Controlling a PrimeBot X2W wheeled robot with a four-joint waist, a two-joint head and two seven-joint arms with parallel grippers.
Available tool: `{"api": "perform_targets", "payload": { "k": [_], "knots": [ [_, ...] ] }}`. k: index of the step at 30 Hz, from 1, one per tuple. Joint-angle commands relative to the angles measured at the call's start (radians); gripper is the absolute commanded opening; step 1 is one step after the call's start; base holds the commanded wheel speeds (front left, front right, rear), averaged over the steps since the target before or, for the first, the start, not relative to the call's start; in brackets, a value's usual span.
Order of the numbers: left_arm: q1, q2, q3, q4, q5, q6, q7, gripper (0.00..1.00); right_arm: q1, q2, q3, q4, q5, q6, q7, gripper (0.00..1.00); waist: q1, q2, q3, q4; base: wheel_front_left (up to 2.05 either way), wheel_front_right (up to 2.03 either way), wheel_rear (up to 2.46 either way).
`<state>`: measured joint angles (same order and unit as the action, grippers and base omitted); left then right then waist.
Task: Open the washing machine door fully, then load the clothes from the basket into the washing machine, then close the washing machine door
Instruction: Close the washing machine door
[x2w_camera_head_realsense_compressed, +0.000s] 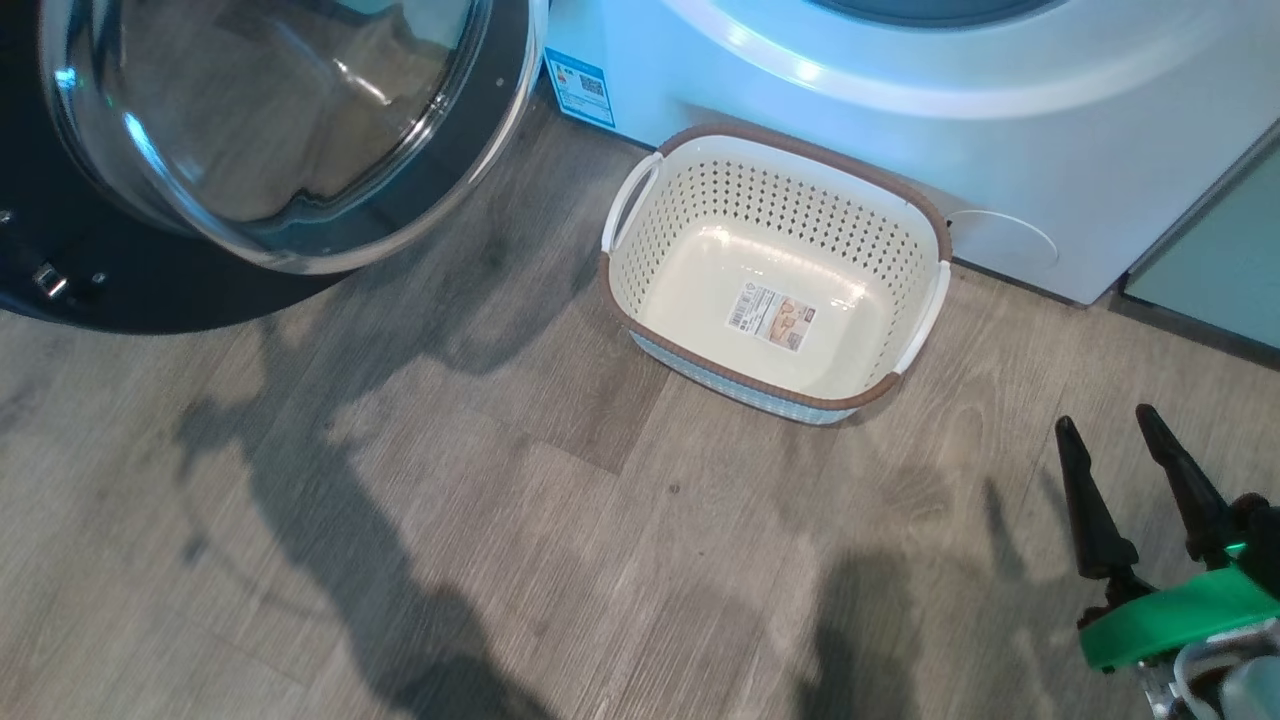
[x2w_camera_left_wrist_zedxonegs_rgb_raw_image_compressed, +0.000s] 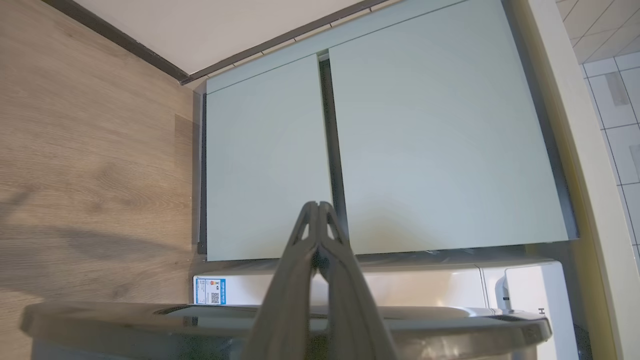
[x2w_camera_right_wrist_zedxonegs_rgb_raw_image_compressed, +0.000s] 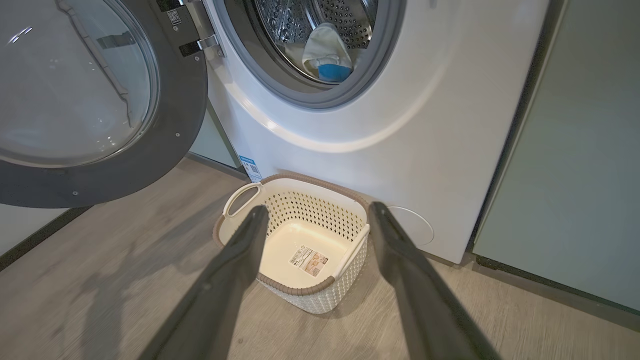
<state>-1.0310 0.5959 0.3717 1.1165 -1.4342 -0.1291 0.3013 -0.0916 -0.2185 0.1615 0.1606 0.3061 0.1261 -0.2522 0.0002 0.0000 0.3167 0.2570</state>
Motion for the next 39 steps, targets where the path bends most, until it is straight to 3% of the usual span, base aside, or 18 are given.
{"api": "perform_targets", "payload": {
  "k": [1, 20, 39],
  "knots": [
    [-0.034, 0.081, -0.007, -0.029, 0.011, -0.002, 0.017, 0.00, -0.025, -0.025, 0.016, -0.032, -0.012, 0.005, -0.010, 1.00, -0.0002, 0.0000, 0.008, 0.000, 0.00, 0.00, 0.00],
    [-0.079, 0.068, -0.085, -0.034, 0.031, -0.002, 0.171, 0.00, -0.038, -0.002, 0.017, -0.022, -0.012, 0.005, -0.010, 1.00, -0.0002, 0.0000, 0.007, -0.003, 0.00, 0.00, 0.00],
    [-0.009, -0.034, -0.175, -0.145, 0.033, -0.002, 0.275, 0.00, 0.007, 0.030, 0.012, -0.009, -0.006, 0.005, -0.010, 1.00, -0.0002, 0.0000, -0.102, 0.027, 0.00, 0.00, 0.00]
  ]
}}
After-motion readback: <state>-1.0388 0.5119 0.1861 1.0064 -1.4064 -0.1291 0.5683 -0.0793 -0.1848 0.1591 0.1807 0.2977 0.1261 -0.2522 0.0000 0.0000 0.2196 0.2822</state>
